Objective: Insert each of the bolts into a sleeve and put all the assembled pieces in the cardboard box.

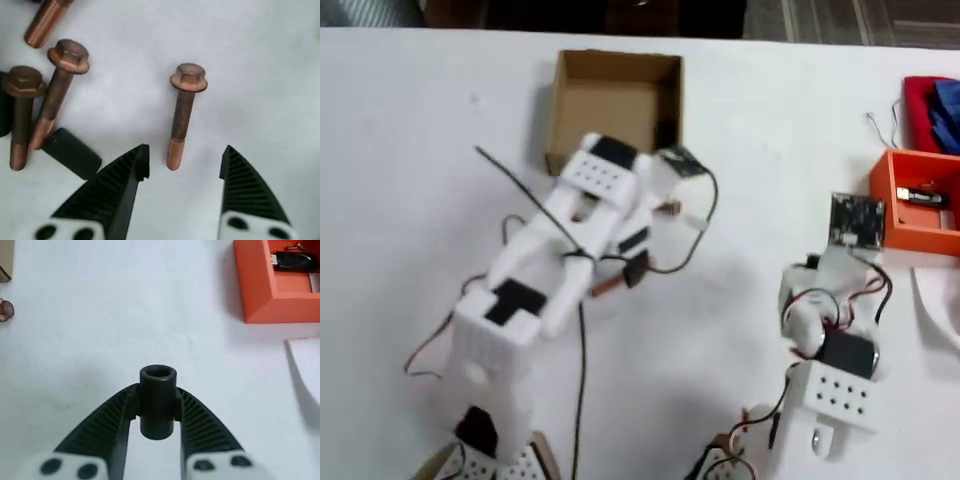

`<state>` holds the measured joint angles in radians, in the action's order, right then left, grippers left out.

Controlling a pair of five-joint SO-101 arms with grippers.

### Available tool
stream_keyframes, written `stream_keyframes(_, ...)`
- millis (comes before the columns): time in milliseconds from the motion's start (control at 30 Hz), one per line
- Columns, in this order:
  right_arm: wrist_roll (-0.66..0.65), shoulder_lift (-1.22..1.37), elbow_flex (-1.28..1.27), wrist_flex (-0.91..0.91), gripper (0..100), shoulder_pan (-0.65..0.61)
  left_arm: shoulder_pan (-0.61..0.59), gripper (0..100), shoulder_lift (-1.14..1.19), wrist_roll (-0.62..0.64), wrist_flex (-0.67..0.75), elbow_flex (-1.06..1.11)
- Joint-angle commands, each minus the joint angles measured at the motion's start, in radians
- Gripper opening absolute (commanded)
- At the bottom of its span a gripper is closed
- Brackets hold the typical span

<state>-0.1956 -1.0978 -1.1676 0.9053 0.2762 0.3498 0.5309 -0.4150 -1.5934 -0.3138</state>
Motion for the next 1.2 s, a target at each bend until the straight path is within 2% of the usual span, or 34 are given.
stream_keyframes(0, 0.006, -0.028, 0.003, -0.027, 2.0, 0.036, 0.029, 25, 0.032, -0.003, 0.009, -0.082)
stream_keyframes(433, 0.006, -0.03, -0.029, -0.061, 2.0, 0.044, 0.025, 24, 0.224, 0.002, 0.014, -0.277)
stream_keyframes(667, 0.006, -0.03, -0.029, -0.062, 2.0, 0.044, 0.025, 8, 0.265, -0.003, 0.009, -0.278)
stream_keyframes(900, 0.006, -0.03, -0.028, -0.062, 2.0, 0.044, 0.025, 6, 0.288, 0.0, 0.014, -0.283)
stream_keyframes(967, 0.006, -0.03, -0.029, -0.062, 2.0, 0.044, 0.025, 2, 0.284, 0.0, 0.014, -0.283)
stream_keyframes(1167, 0.006, -0.03, -0.034, -0.062, 2.0, 0.044, 0.014, 2, 0.256, -0.003, -0.029, -0.286)
